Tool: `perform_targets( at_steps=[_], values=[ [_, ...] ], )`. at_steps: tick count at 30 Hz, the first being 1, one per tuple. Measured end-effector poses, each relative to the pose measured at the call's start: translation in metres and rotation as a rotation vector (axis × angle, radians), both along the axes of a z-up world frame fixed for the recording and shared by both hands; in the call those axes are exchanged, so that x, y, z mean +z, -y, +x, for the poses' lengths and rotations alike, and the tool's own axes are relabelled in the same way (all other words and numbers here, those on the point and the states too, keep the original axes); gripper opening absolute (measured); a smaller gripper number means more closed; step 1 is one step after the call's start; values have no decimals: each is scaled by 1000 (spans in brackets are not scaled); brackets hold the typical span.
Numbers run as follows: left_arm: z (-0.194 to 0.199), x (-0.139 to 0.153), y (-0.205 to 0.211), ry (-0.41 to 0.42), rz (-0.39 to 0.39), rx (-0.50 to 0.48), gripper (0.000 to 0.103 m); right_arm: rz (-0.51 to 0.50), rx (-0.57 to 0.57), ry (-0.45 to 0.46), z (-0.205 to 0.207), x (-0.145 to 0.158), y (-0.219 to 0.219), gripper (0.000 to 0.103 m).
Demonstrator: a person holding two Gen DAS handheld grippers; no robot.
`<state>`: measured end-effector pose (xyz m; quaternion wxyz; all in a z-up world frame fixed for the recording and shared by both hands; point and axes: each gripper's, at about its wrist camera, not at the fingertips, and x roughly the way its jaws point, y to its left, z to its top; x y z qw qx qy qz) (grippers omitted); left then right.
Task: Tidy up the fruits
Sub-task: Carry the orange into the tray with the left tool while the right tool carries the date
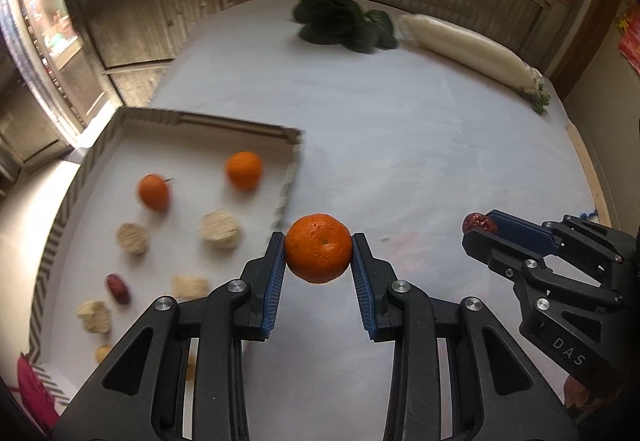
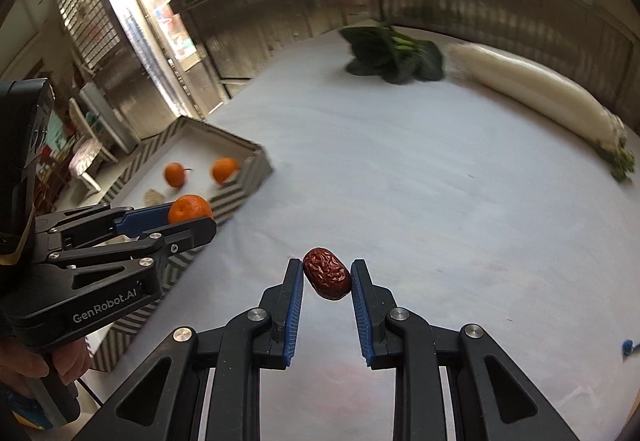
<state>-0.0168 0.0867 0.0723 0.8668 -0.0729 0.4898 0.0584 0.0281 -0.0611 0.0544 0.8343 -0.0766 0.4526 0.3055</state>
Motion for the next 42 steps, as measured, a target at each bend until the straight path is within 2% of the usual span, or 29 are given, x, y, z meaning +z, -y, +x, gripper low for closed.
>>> perform_targets(
  at_steps=[12,27,36,42],
  values=[
    [-42,6,-63,6,11,119,32,-9,132,14,-21,4,-70,23],
    [-84,-1,-119,-18,-7,231,32,-26,269,6,-33,-4,-143,23],
    [-90,-14,-122,-54,-33,215,32,-43,312,-9,-17,-17,-184,23],
    [-85,-30,-113,-90,-35,187,32,-85,345,-40,-7,-38,-208,23]
  ],
)
